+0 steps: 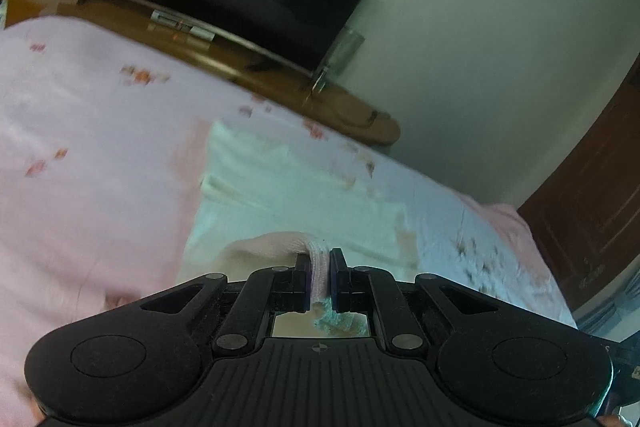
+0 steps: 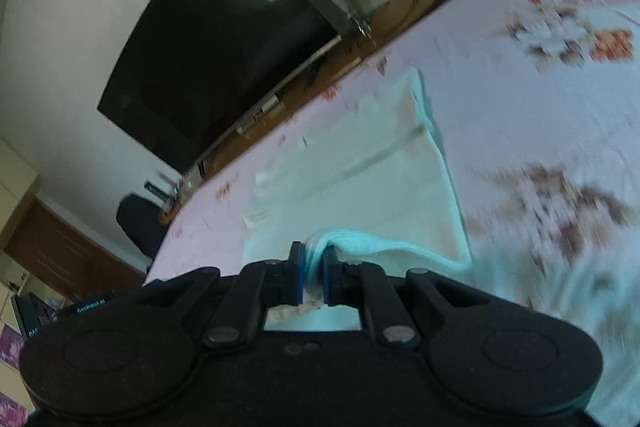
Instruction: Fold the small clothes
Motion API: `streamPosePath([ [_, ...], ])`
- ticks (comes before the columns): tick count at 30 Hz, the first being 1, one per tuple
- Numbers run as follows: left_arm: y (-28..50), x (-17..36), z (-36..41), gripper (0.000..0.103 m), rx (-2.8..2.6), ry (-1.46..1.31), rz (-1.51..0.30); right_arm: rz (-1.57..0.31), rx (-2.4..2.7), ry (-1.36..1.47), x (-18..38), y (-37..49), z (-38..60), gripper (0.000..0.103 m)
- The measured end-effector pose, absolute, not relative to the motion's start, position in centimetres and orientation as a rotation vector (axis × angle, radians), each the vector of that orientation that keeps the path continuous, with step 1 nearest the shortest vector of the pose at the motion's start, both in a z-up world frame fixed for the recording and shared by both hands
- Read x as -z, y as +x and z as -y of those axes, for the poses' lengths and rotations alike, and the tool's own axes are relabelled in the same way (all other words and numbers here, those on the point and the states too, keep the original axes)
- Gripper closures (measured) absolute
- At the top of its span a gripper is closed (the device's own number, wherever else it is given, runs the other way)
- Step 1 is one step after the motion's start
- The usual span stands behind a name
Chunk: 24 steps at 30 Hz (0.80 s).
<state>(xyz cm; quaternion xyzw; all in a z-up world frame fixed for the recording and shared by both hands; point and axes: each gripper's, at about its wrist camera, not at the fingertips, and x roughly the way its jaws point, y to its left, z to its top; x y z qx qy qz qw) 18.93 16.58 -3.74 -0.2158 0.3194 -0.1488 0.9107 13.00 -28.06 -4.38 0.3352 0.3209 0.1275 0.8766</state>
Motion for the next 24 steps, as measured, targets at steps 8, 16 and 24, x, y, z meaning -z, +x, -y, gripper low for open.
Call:
streamPosePath([
  [8, 28.5, 1.7, -17.0, 0.094, 0.310, -0.441, -0.593, -0.587, -0.222, 0.753, 2.9, 22.0, 28.7, 0.094],
  [16, 40.6, 6.2, -16.4, 0.094, 0.238, -0.484, -0.653, -0.582, -0.129, 0.795, 5.4, 33.4, 29.4, 0.094],
  [24, 49.5, 12.9, -14.5, 0.094, 0.152, -0.452, -0.835, -0.700, 0.006, 0.867, 12.5, 42.1, 30.3, 0.094],
])
